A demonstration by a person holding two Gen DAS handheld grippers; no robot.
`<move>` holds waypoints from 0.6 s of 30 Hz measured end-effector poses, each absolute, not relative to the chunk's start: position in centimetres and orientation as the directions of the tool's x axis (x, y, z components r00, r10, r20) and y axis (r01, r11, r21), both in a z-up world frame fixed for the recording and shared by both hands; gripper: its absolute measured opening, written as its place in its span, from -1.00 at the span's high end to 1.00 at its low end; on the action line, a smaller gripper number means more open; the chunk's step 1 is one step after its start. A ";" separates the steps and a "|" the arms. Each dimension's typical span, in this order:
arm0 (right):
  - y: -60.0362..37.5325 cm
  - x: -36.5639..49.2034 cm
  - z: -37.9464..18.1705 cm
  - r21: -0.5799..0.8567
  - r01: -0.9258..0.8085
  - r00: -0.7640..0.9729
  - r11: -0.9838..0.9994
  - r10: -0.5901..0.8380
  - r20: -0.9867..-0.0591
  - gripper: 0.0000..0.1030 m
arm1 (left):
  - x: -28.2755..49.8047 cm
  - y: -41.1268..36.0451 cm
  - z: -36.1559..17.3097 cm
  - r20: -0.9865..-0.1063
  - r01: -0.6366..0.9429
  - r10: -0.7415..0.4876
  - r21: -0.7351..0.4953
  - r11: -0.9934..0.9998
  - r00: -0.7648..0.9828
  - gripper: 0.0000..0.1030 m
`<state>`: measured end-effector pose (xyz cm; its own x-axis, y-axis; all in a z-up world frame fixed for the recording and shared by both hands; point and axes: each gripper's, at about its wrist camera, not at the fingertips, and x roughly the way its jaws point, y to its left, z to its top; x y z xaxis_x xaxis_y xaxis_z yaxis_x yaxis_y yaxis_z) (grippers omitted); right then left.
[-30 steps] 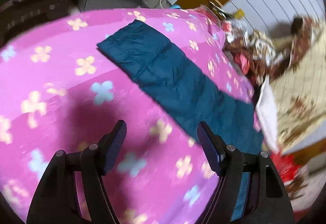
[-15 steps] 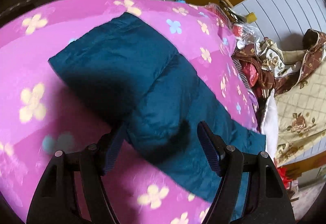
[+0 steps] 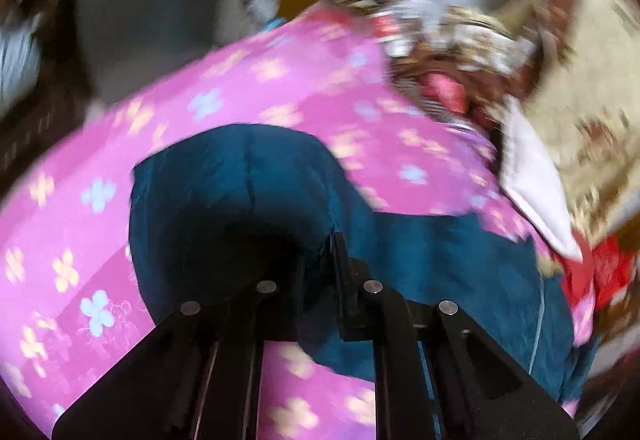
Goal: Fold large clothes
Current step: 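Grasp the sleeve with the left gripper and fold it across the jacket body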
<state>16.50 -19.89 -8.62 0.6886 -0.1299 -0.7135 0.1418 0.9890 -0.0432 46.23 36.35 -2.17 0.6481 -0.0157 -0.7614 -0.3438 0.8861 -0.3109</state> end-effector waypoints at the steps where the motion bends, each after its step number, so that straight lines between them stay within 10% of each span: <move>1: -20.1 16.2 -8.5 -0.031 0.142 0.693 0.989 -0.122 -0.710 -0.36 | 45.7 34.2 -0.6 -0.745 -0.293 -0.030 -0.300 0.908 0.667 0.81; 9: -22.4 13.1 -6.6 0.054 0.188 0.725 0.981 -0.101 -0.681 -0.36 | 41.1 11.0 5.8 -0.655 0.212 -0.363 -0.300 0.930 0.663 0.81; 18: -26.4 9.5 -4.0 0.139 0.270 0.743 0.953 -0.114 -0.659 -0.37 | 31.6 -1.3 1.0 -0.700 0.470 -0.569 -0.364 0.804 0.432 0.29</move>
